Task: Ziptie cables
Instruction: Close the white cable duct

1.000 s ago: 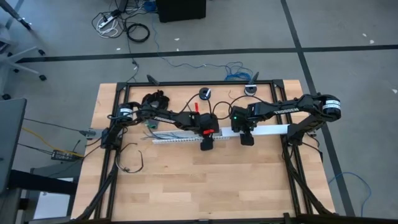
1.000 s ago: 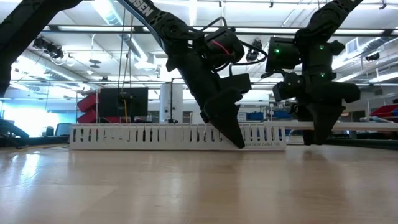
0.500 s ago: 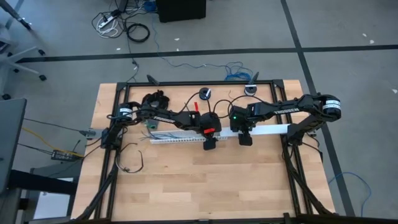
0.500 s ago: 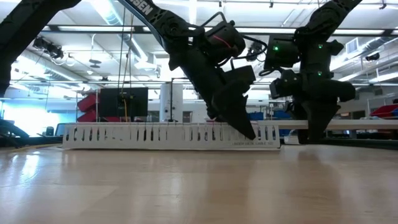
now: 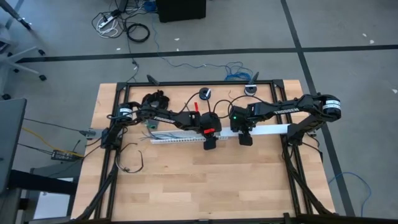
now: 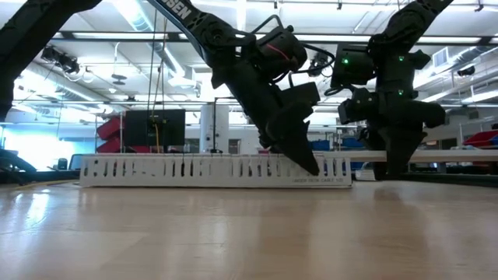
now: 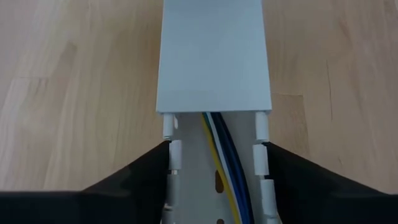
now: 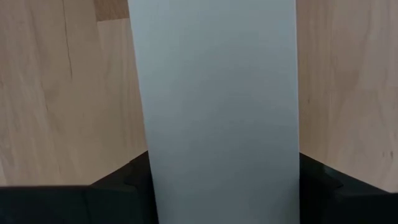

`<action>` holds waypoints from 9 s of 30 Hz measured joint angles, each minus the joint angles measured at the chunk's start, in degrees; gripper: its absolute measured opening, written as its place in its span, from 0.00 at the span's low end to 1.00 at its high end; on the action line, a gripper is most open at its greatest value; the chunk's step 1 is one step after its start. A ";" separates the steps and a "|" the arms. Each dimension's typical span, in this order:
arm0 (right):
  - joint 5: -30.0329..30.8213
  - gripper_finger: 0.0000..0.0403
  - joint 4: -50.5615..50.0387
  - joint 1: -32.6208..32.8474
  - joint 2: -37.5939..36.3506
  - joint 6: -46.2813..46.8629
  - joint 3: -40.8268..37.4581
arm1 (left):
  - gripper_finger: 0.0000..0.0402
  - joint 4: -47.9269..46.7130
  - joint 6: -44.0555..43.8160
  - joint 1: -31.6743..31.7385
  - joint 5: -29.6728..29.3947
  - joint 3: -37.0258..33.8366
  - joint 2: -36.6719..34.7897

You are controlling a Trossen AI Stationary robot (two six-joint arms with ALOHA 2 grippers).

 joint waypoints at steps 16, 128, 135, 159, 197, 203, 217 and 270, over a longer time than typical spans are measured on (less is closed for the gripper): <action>-1.55 0.57 1.87 0.13 0.00 0.08 -0.04 | 0.56 3.06 0.01 0.00 0.00 -0.12 0.11; 0.68 0.57 -0.13 0.02 0.04 0.49 -0.87 | 0.67 0.40 -5.89 1.35 -4.92 -27.48 -19.82; 0.83 0.57 0.16 0.01 0.04 0.54 -0.90 | 0.64 1.38 -6.59 0.35 -4.85 -27.48 -19.82; 0.42 0.57 0.84 0.07 0.04 0.68 -0.87 | 0.78 13.52 -5.02 -0.42 -1.51 -26.24 -15.27; 0.63 0.57 0.47 0.04 0.04 0.45 -0.84 | 0.68 14.13 -0.25 -0.39 -2.01 -8.16 -2.73; 0.63 0.57 0.59 0.04 0.04 0.45 -0.84 | 0.66 14.20 0.09 -0.37 -2.36 -8.16 -2.75; 0.41 0.57 1.46 0.04 0.04 0.45 -0.84 | 0.61 14.16 0.07 -0.37 -2.33 -8.21 -2.80; 0.31 0.57 -0.51 0.11 4.83 -1.20 2.24 | 0.70 -7.43 1.68 0.00 -6.45 -11.99 -7.96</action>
